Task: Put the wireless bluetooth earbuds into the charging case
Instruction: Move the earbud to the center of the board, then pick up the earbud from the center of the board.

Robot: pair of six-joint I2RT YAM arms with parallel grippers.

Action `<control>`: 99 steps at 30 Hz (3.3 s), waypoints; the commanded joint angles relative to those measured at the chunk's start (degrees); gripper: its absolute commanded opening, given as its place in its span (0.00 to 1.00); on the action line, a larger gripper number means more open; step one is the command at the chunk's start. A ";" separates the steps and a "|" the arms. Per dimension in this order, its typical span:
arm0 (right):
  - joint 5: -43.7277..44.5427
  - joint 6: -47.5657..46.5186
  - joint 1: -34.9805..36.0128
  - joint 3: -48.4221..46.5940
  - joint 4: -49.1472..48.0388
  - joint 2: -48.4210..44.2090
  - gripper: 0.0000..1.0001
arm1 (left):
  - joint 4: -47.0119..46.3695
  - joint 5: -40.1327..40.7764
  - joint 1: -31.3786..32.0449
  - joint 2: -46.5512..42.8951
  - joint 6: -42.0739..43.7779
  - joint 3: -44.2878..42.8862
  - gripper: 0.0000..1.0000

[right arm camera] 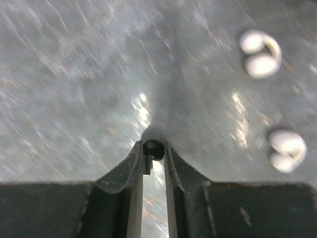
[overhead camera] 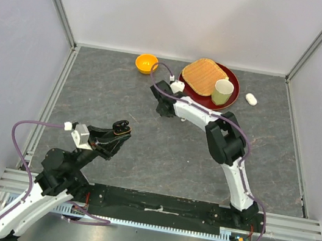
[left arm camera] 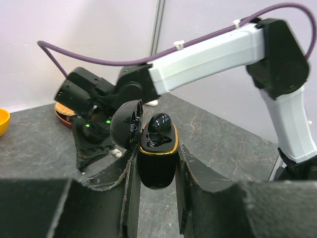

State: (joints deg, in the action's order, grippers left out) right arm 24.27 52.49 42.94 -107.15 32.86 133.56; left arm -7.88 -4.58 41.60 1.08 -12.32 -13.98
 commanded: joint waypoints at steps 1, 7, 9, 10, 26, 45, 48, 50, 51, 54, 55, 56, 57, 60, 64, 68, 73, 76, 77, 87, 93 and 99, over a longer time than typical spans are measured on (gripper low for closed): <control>-1.33 -8.35 2.06 15.72 0.28 -8.54 0.14 | 0.06 1.32 0.14 -0.64 1.51 -1.23 0.02; -2.91 -12.23 3.73 36.91 -4.38 -23.05 0.19 | 0.85 1.94 0.14 -0.64 1.51 -1.32 0.02; -3.70 -11.98 4.08 43.83 -5.52 -26.49 0.19 | 0.94 1.77 0.14 -0.64 1.59 -1.40 0.02; -4.40 -11.88 4.17 46.13 -6.22 -29.90 0.20 | 0.94 1.85 0.14 -0.64 1.51 -1.32 0.02; -5.73 -9.51 7.07 56.88 -7.99 -38.55 0.43 | 1.55 1.68 0.14 1.29 1.95 -1.76 0.02; -3.89 10.52 9.00 54.51 0.09 -32.13 0.41 | 1.20 0.89 0.14 3.75 2.03 -2.11 0.02; -3.36 11.75 9.18 55.03 0.54 -33.10 0.41 | 1.02 1.06 0.14 3.75 1.95 -1.93 0.02; -3.44 11.76 9.18 54.95 0.54 -33.01 0.40 | 0.94 1.15 0.14 3.93 1.95 -1.93 0.02; -3.62 11.67 9.27 54.86 0.62 -32.92 0.40 | 0.94 1.24 0.14 3.93 1.95 -1.93 0.02; -4.06 11.58 9.36 54.60 0.62 -32.75 0.37 | 0.94 1.24 0.14 3.93 2.12 -1.93 0.02; -4.14 11.58 9.36 54.60 0.71 -33.01 0.36 | 0.94 1.41 0.14 3.93 2.03 -1.93 0.02; -4.15 11.50 9.44 54.68 0.71 -33.10 0.36 | 0.94 1.41 0.14 3.93 2.03 -1.93 0.02; -4.15 11.41 9.53 54.68 0.71 -33.27 0.36 | 0.94 1.33 0.14 3.84 1.95 -1.84 0.02; -4.06 10.88 9.71 54.60 0.89 -33.71 0.36 | 0.85 1.15 0.14 4.01 1.77 -1.84 0.02; -3.97 10.53 9.88 54.51 1.06 -33.37 0.36 | 0.67 1.06 0.14 4.10 1.59 -1.75 0.02; -3.79 10.97 9.97 54.59 1.50 -33.45 0.36 | 0.76 0.98 0.14 3.93 1.51 -1.75 0.02; -3.88 10.97 10.06 54.77 1.50 -33.80 0.42 | 0.85 1.33 0.14 3.66 1.59 -1.75 0.02; -3.62 11.05 10.23 54.95 1.77 -33.98 0.42 | 0.85 1.15 0.14 3.93 1.51 -1.84 0.02; -3.62 11.14 10.24 55.03 1.85 -34.06 0.42 | 0.85 1.15 0.14 3.93 1.51 -1.84 0.02; -2.39 11.58 10.59 55.65 2.21 -34.16 0.39 | 0.94 1.24 0.14 4.10 1.42 -1.93 0.02; -1.60 11.23 10.50 55.48 1.77 -33.54 0.36 | 1.11 1.24 0.14 4.01 1.42 -1.76 0.02; -0.98 9.92 10.50 53.98 1.50 -32.22 0.34 | 1.02 0.97 0.14 4.63 1.24 -1.93 0.02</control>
State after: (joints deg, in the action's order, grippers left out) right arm 27.22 62.28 52.97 -54.63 31.14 96.86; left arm -5.69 -3.16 41.60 5.04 -12.29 -14.00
